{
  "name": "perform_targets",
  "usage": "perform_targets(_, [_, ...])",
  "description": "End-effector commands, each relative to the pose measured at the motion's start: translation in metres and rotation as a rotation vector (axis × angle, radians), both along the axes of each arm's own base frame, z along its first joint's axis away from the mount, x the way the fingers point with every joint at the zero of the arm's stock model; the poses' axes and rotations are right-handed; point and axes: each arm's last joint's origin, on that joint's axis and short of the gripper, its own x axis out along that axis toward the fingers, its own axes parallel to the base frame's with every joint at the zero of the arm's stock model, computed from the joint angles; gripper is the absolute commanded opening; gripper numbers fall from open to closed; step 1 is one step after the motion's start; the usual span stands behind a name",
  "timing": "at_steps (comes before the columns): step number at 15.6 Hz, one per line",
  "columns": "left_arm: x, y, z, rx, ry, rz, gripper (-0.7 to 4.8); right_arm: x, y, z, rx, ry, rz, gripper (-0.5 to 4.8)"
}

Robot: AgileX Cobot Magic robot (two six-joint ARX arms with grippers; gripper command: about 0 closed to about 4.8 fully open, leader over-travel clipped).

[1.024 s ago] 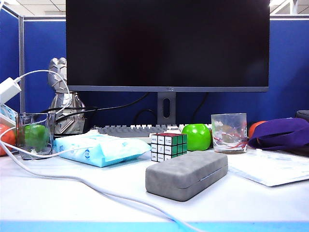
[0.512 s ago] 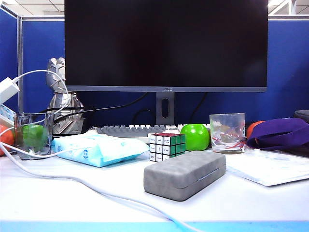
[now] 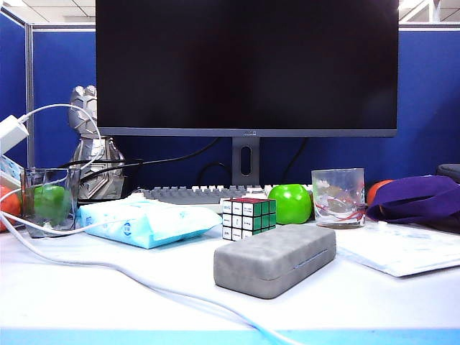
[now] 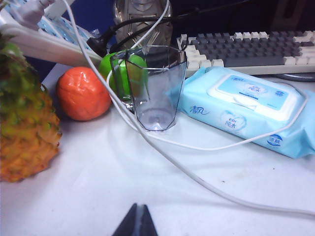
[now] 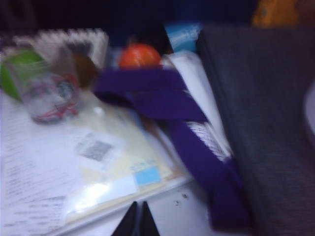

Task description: Pick up the glasses, fold the temples of the glasses, place the glasses into the glasses case, and finally close the glasses case.

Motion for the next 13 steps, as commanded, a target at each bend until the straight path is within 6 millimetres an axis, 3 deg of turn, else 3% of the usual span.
perform_targets(1, [-0.0002, -0.0002, -0.0016, 0.000, 0.013, -0.007, -0.04, 0.0002, -0.0039, -0.0030, 0.063, 0.010, -0.001, 0.04])
perform_targets(13, [-0.0002, -0.0002, -0.0016, 0.000, 0.013, -0.007, -0.04, 0.0002, -0.0040, -0.0026, 0.067, 0.005, -0.001, 0.04])
